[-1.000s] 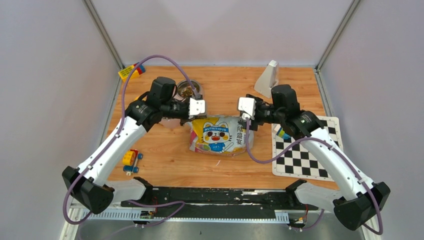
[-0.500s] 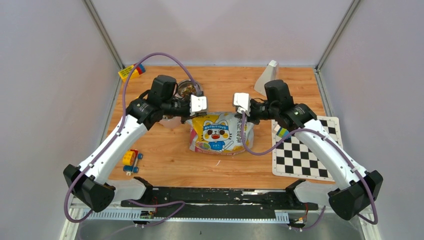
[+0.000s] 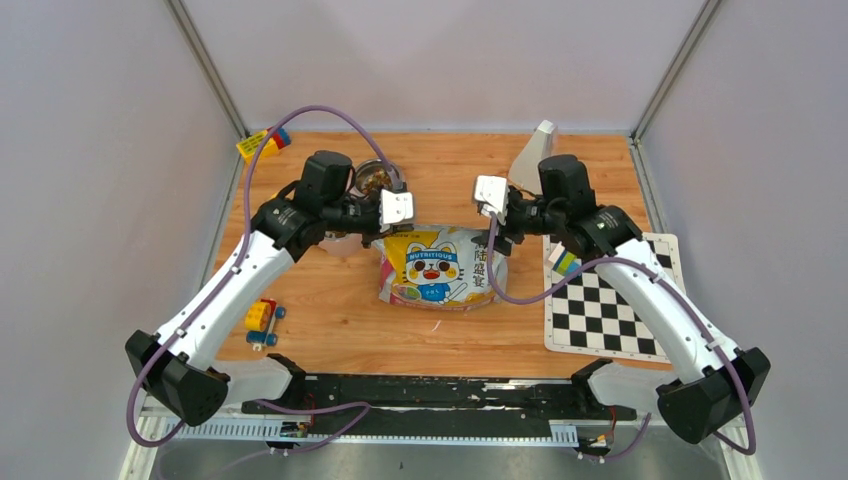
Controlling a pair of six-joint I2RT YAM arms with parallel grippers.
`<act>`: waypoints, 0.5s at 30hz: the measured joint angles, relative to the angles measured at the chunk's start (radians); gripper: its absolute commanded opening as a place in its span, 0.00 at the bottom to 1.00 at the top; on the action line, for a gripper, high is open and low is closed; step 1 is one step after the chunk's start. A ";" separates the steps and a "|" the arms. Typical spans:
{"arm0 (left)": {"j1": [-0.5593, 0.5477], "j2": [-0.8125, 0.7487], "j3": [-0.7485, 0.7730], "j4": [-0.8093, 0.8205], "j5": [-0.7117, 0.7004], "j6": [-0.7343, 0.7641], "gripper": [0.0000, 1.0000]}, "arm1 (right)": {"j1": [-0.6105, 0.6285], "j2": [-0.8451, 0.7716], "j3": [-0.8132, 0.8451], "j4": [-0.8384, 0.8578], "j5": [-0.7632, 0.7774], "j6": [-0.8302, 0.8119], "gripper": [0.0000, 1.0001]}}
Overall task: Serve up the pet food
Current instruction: Close the pet food bag at the center of the board.
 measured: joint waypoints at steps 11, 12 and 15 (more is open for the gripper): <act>0.000 -0.018 -0.020 0.010 0.000 0.000 0.00 | -0.088 0.000 0.005 -0.055 -0.031 -0.005 0.23; 0.000 -0.018 -0.020 0.010 0.000 0.000 0.00 | -0.088 0.000 0.005 -0.068 -0.038 -0.008 0.05; 0.000 -0.018 -0.020 0.014 -0.002 0.000 0.00 | -0.085 0.003 0.008 -0.109 -0.061 -0.015 0.00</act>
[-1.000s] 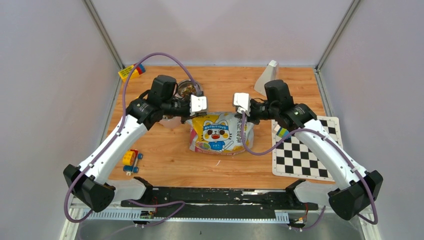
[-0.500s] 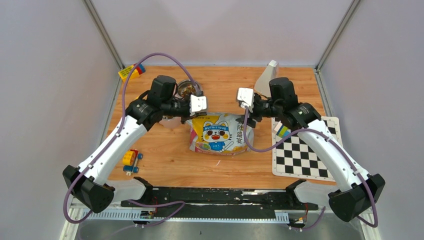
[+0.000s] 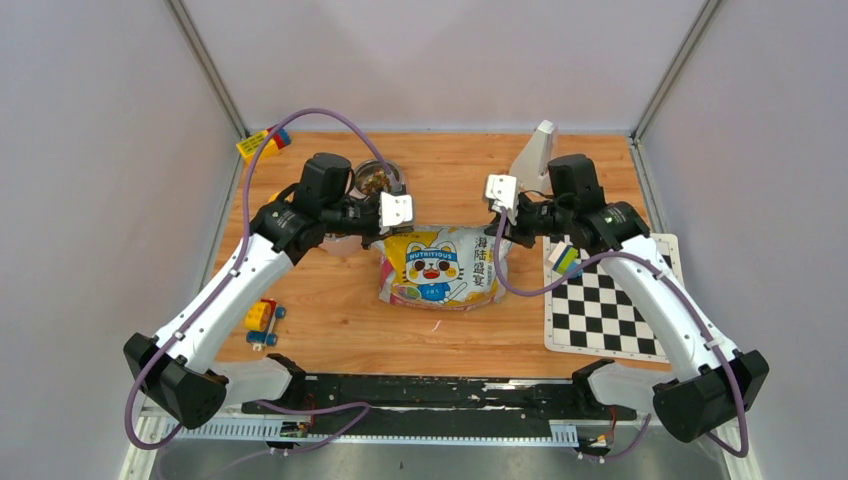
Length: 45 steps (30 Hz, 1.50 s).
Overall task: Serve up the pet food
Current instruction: Close the pet food bag at the center of the board.
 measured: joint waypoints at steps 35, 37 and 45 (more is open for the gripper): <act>0.005 -0.005 -0.004 0.002 -0.002 -0.004 0.00 | -0.060 -0.192 -0.161 0.057 0.045 -0.231 0.00; 0.005 -0.005 -0.004 0.002 -0.002 -0.004 0.00 | -0.060 -0.192 -0.161 0.059 0.046 -0.231 0.21; 0.006 -0.005 -0.004 0.000 -0.002 -0.008 0.00 | -0.056 -0.194 -0.159 0.122 0.018 -0.208 0.58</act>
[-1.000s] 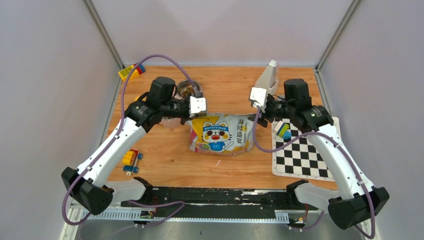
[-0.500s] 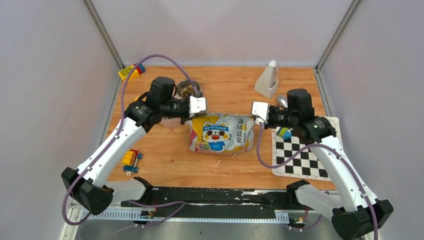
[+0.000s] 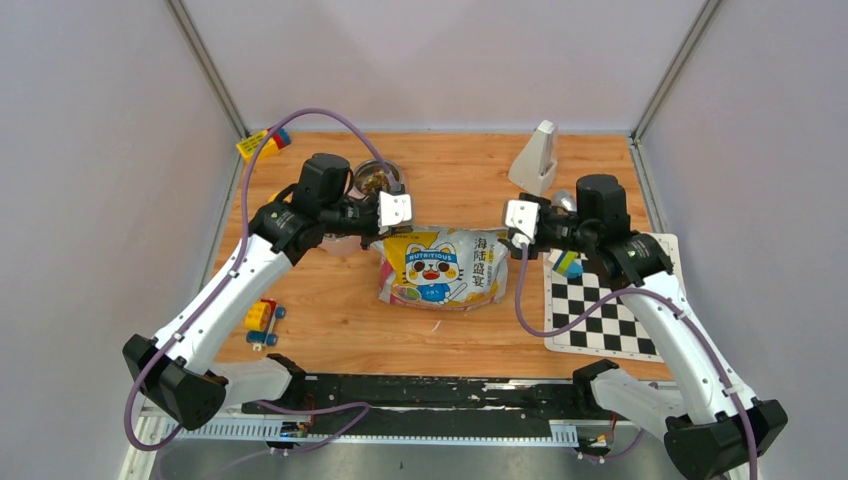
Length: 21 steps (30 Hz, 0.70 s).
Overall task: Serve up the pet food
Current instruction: Close the pet food bag at the center of the board.
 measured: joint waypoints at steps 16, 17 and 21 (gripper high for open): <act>0.006 0.000 0.000 0.001 0.005 -0.011 0.00 | 0.232 0.050 -0.054 0.195 0.109 -0.030 0.21; 0.006 0.000 0.000 0.000 0.006 -0.011 0.00 | 0.237 0.052 -0.054 0.202 0.123 -0.034 0.03; 0.008 0.000 0.000 0.001 0.005 -0.011 0.00 | 0.249 0.053 -0.055 0.208 0.164 -0.043 0.00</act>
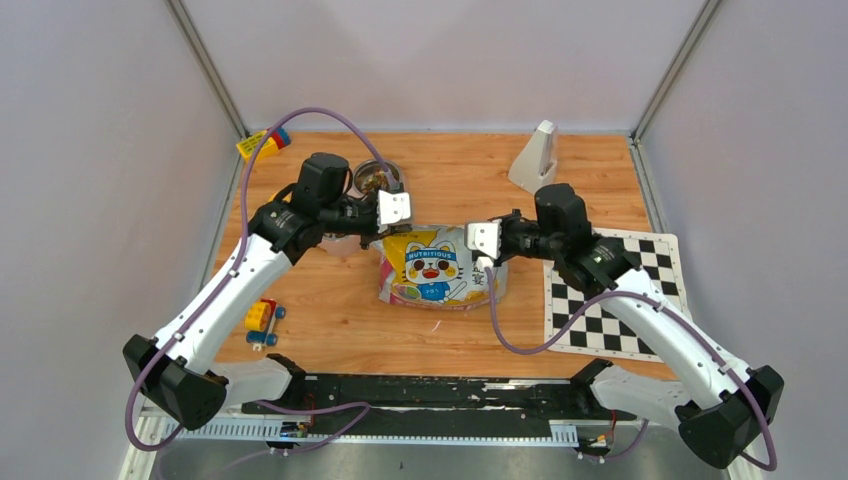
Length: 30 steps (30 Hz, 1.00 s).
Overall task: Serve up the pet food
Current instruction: Close the pet food bag at the center of the board.
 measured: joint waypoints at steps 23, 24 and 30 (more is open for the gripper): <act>0.007 -0.002 0.000 0.024 0.128 0.024 0.00 | -0.156 -0.036 0.031 -0.152 -0.157 -0.008 0.03; 0.007 -0.002 0.000 0.024 0.131 0.024 0.00 | -0.166 -0.037 0.034 -0.159 -0.164 -0.008 0.05; 0.043 -0.015 -0.002 -0.013 0.093 0.030 0.00 | -0.257 -0.069 0.052 -0.214 -0.104 -0.019 0.36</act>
